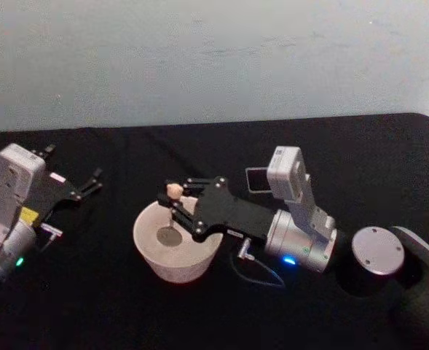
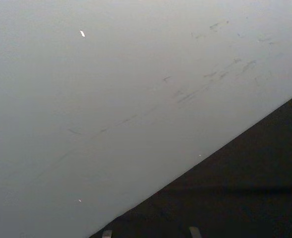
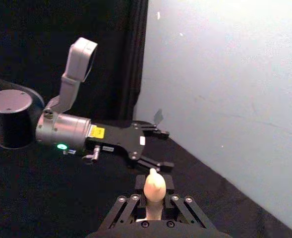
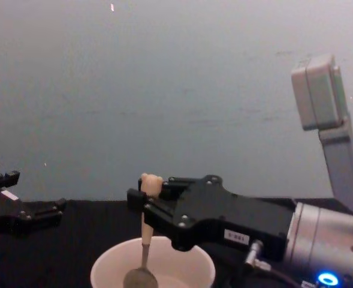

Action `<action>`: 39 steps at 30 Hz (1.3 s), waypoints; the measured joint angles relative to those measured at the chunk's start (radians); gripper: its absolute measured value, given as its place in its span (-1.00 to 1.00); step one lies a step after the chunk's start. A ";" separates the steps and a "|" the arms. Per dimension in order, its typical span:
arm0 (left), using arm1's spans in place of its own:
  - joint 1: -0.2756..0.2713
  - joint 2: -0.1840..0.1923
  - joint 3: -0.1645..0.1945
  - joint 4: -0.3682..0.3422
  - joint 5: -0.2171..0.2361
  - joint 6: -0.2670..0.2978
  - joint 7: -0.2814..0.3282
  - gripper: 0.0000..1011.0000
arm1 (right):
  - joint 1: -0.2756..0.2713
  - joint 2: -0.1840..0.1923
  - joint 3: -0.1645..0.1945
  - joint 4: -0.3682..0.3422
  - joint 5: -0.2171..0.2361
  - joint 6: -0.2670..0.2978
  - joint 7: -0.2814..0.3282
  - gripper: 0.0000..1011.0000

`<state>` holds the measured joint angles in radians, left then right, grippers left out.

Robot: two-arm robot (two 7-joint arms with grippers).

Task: Pick up the stirring spoon with one hand, stir inside the cup, then place it back in its original position.

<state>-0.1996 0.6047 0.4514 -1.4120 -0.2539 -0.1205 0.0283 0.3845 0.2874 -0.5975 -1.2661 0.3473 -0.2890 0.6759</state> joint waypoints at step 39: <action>0.000 0.000 0.000 0.000 0.000 0.000 0.000 0.98 | -0.059 0.065 0.032 -0.069 0.002 0.010 0.007 -0.63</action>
<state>-0.1995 0.6047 0.4514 -1.4120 -0.2539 -0.1205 0.0283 0.3258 0.3524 -0.5651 -1.3348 0.3496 -0.2793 0.6834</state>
